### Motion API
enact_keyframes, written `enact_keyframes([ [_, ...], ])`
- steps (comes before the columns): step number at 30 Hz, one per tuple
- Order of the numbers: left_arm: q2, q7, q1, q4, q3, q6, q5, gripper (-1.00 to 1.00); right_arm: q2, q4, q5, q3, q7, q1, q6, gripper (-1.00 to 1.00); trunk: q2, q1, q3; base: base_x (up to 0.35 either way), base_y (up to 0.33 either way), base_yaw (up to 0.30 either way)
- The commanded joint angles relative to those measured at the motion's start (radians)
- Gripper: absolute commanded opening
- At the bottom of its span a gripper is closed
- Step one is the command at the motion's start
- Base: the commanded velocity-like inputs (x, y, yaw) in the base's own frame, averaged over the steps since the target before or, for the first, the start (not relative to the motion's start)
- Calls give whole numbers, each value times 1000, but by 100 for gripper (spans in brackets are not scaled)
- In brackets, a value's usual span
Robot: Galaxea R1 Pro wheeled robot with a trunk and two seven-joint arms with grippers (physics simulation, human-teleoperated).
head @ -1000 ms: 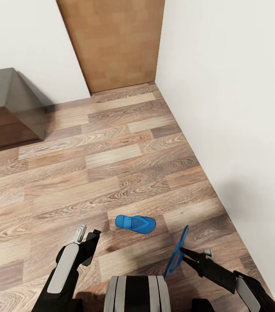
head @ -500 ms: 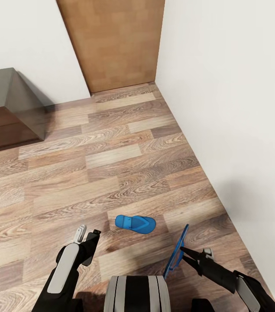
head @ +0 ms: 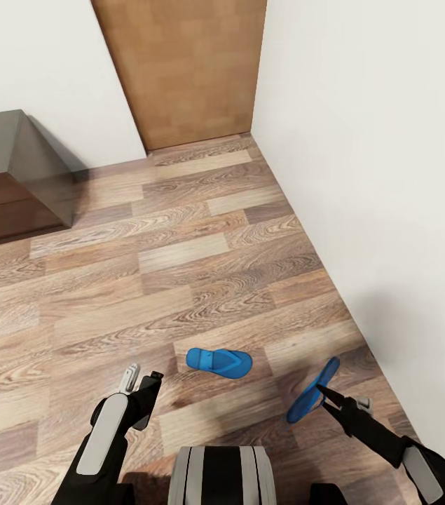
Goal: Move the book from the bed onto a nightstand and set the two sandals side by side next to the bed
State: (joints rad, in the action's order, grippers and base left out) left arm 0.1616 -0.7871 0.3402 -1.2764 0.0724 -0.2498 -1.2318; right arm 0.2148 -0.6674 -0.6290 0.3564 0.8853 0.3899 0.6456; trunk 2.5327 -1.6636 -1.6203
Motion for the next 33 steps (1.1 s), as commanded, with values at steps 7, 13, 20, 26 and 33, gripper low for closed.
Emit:
enact_keyframes([
  [7,1,-4,0,0,3,-6,-3,100,0,-12,-5,11,-15,1,7,-100,0,0,-1,0,0,0],
  [13,1,-4,0,2,3,-6,-3,100,0,-42,-5,12,-14,0,8,-100,0,0,-1,19,-14,0],
  [20,0,-4,-1,2,5,-6,-2,100,0,-46,-5,12,-14,0,8,-100,0,0,-1,120,-112,0],
  [26,-1,-4,-1,2,4,-8,-2,100,0,-46,-5,12,-14,1,8,-100,0,0,-1,14,-15,0],
  [33,-1,-4,-1,2,4,-54,-2,100,-1,-45,-5,13,-13,0,8,-100,0,0,-1,1,-1,0],
])
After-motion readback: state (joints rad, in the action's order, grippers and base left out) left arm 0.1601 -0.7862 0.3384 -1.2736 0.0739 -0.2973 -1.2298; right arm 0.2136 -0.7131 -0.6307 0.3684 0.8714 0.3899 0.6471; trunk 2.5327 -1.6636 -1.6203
